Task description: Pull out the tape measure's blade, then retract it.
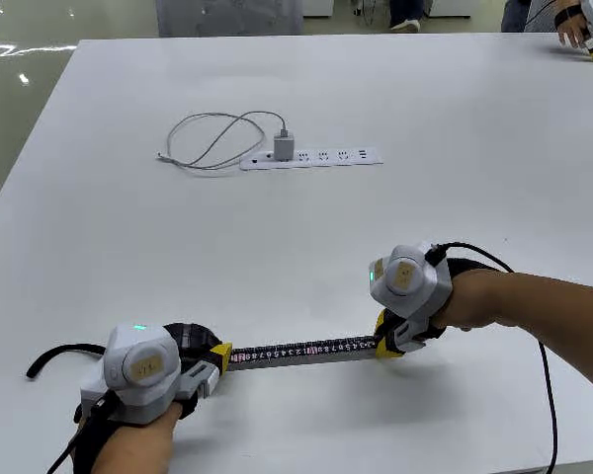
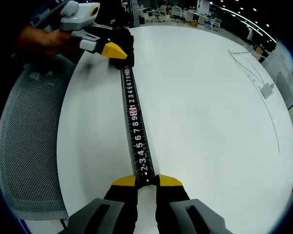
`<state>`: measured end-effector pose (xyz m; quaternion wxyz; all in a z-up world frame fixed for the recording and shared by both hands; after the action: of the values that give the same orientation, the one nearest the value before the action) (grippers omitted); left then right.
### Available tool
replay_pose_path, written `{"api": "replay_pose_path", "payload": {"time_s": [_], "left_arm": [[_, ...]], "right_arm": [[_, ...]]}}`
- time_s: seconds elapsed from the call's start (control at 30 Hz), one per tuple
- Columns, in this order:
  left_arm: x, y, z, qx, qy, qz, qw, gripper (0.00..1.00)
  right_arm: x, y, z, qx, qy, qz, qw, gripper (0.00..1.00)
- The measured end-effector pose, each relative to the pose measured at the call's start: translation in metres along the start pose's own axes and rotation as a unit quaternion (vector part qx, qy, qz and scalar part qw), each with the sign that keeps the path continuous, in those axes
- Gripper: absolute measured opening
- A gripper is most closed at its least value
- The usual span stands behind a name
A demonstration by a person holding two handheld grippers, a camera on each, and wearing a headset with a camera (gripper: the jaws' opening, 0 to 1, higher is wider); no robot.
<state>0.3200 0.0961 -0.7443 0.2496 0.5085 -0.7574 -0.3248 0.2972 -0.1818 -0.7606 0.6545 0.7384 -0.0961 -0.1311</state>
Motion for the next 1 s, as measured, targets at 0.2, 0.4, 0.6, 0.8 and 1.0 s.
{"api": "replay_pose_path", "payload": {"time_s": [0.2,0.4,0.6,0.8,1.0], "left_arm": [[0.0,0.0,0.0,-0.001,0.001,0.0,1.0,0.61],[0.0,0.0,0.0,-0.003,0.001,0.001,1.0,0.62],[0.0,0.0,0.0,-0.003,0.0,0.002,1.0,0.61],[0.0,0.0,0.0,-0.002,0.0,0.002,1.0,0.61],[0.0,-0.001,0.0,-0.005,0.001,0.003,1.0,0.61]], "right_arm": [[-0.001,0.0,-0.003,-0.004,-0.01,0.0,0.9999,0.09],[-0.001,-0.001,-0.005,-0.007,-0.014,0.0,0.9999,0.09],[-0.003,-0.001,-0.007,-0.012,-0.007,0.007,0.9999,0.09],[-0.002,-0.001,-0.009,-0.01,-0.016,0.006,0.9998,0.09],[-0.002,-0.002,-0.011,-0.014,-0.018,0.008,0.9997,0.09]]}}
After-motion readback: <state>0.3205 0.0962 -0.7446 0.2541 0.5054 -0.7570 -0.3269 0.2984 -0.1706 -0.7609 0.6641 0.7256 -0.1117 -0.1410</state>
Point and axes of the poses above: the centre of the closed fingertips' face, and the gripper's own axes: y roughly backward along the fingers, x roughly to its right, z roughly out of its underside, the point moved 5 cm from there along y, roughly backward along the fingers, and after that the axes turned 13 degrees about -x, right-handed, at the moved point
